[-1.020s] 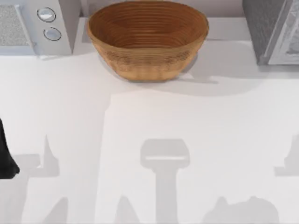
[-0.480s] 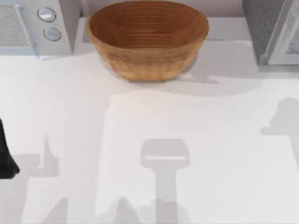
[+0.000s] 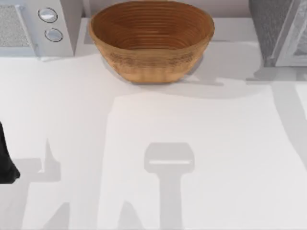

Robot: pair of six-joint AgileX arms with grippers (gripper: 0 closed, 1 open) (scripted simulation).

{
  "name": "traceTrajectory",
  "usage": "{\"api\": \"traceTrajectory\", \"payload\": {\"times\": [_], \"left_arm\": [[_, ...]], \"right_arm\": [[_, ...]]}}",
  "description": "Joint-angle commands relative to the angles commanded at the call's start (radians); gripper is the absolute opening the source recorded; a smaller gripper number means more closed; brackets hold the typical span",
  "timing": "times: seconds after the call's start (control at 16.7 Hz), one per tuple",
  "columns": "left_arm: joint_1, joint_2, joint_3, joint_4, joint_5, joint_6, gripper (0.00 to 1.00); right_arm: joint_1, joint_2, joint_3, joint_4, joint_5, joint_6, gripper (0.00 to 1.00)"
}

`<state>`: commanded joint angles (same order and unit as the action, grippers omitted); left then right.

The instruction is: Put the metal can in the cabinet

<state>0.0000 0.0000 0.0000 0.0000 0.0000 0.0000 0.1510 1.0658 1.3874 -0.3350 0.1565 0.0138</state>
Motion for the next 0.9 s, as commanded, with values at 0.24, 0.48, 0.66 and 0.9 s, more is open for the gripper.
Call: {"api": "traceTrajectory", "payload": {"times": [0.24, 0.48, 0.66, 0.9], "left_arm": [[0.000, 0.000, 0.000, 0.000, 0.000, 0.000, 1.00], [0.000, 0.000, 0.000, 0.000, 0.000, 0.000, 1.00], [0.000, 0.000, 0.000, 0.000, 0.000, 0.000, 1.00], [0.000, 0.000, 0.000, 0.000, 0.000, 0.000, 1.00]], "right_arm": [[0.025, 0.188, 0.259, -0.061, 0.028, 0.003, 0.00], [0.034, 0.263, 0.357, -0.086, 0.040, 0.004, 0.00], [0.034, 0.263, 0.357, -0.086, 0.040, 0.004, 0.00], [0.028, 0.289, 0.389, -0.092, 0.036, 0.007, 0.00]]}}
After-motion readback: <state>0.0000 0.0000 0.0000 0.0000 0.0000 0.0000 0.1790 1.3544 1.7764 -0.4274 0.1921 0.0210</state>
